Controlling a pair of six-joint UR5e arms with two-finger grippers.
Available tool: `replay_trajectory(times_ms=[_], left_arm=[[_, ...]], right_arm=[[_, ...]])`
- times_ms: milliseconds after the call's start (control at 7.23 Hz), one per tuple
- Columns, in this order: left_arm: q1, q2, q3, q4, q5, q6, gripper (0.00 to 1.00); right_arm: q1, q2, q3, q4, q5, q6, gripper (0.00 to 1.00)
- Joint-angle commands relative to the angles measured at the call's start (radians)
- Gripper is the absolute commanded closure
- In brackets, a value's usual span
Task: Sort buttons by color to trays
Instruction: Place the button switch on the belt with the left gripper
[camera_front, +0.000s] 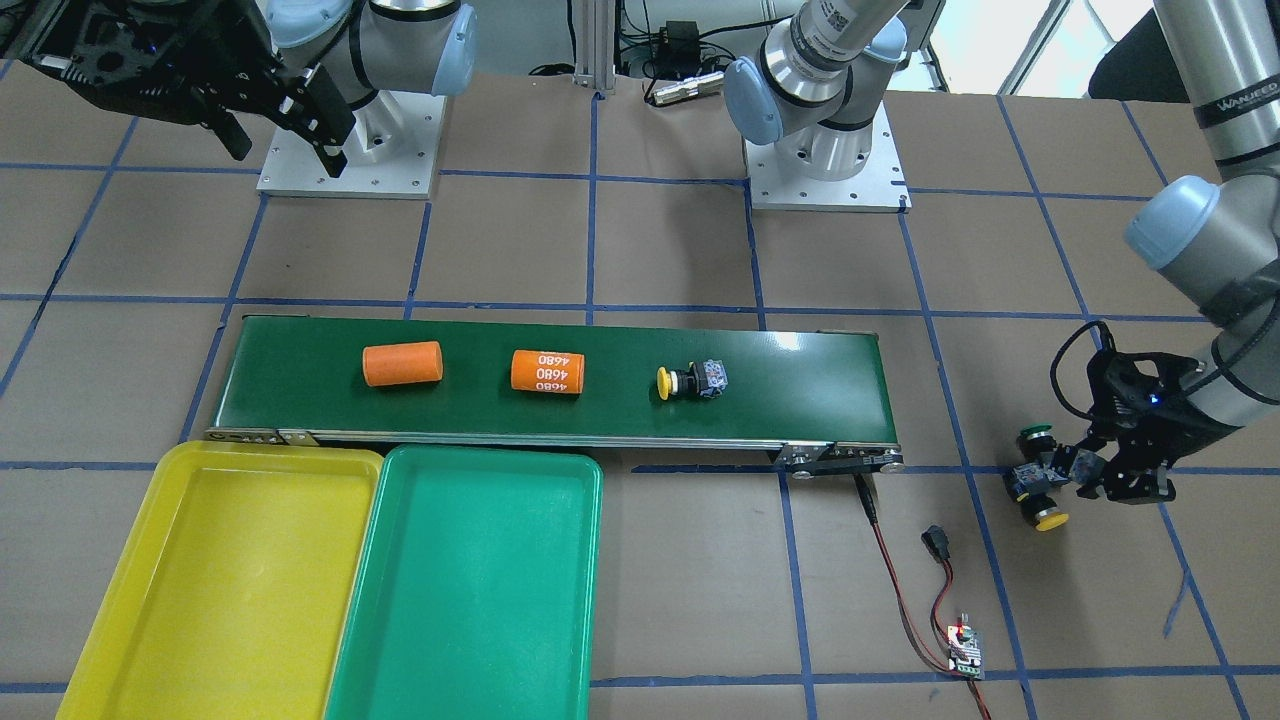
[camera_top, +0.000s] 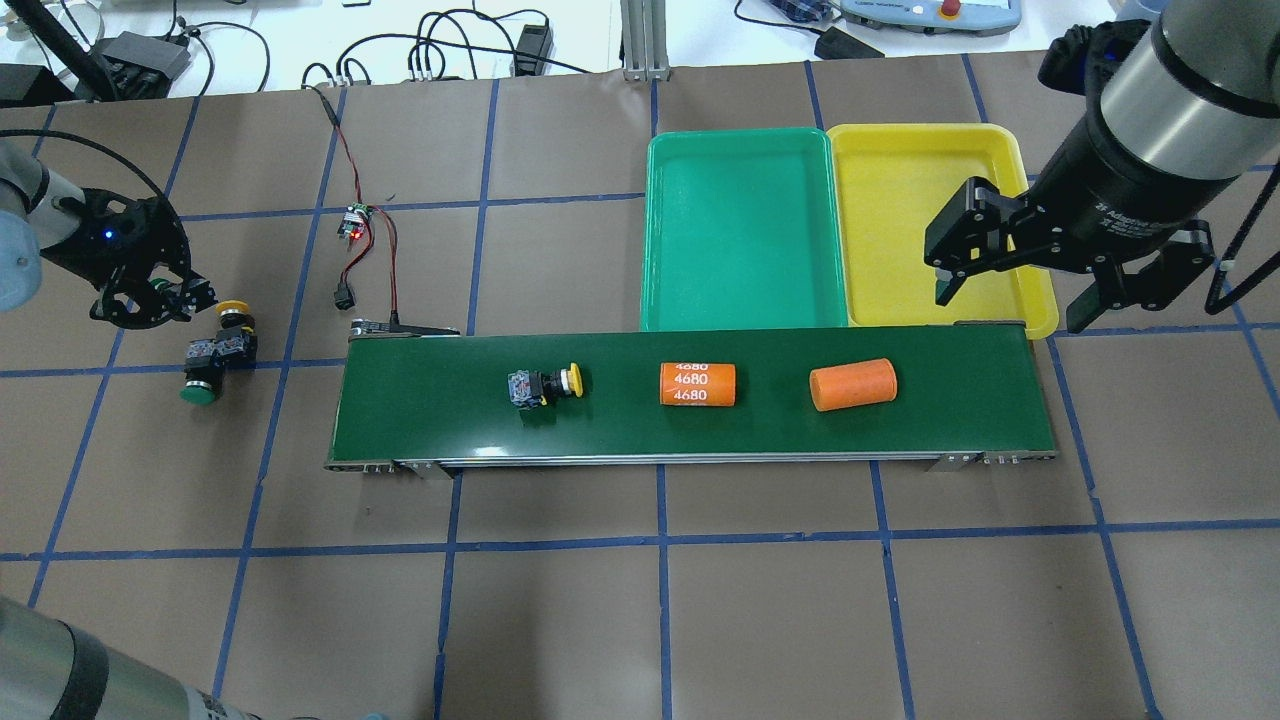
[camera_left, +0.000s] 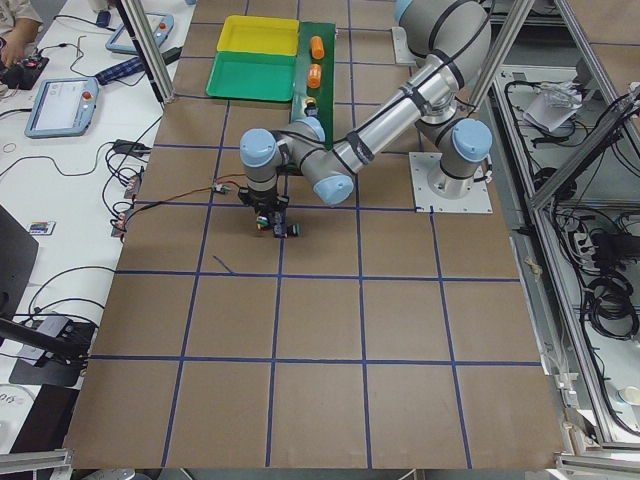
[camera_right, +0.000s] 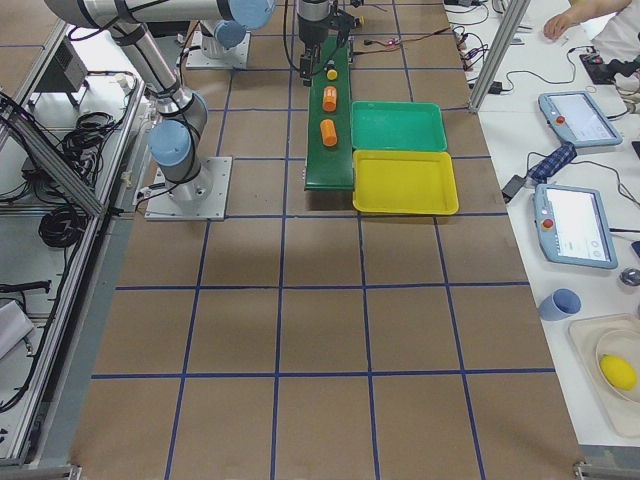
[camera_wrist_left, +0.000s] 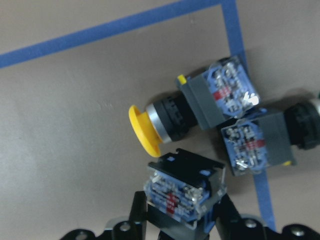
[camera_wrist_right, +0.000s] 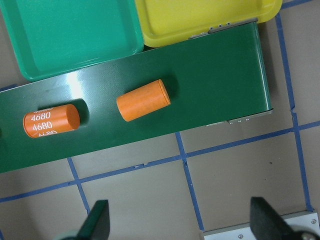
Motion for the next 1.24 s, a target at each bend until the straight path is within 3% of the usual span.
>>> replay_trajectory(times_ms=[0, 276, 553, 691, 829, 1106], left_arm=[[-0.159, 0.105, -0.072, -0.077, -0.031, -0.251, 0.91], [-0.355, 0.153, -0.171, -0.014, -0.033, -0.586, 0.88], [-0.507, 0.178, -0.24, 0.066, -0.023, -0.714, 0.79], [-0.553, 0.192, -0.263, 0.071, -0.02, -0.754, 0.64], [-0.558, 0.218, -0.306, 0.073, -0.019, -0.777, 0.37], [-0.558, 0.279, -0.381, 0.071, 0.048, -0.782, 0.3]], right_arm=[[0.001, 0.0, 0.001, 0.001, 0.0, 0.007, 0.0], [0.003, 0.002, 0.001, -0.002, 0.006, 0.011, 0.0], [0.001, 0.0, 0.001, 0.0, 0.001, 0.011, 0.0], [0.001, 0.0, 0.001, 0.0, -0.002, 0.011, 0.0], [0.001, 0.0, 0.001, 0.0, -0.002, 0.011, 0.0], [0.001, 0.002, 0.001, 0.0, -0.003, 0.01, 0.0]])
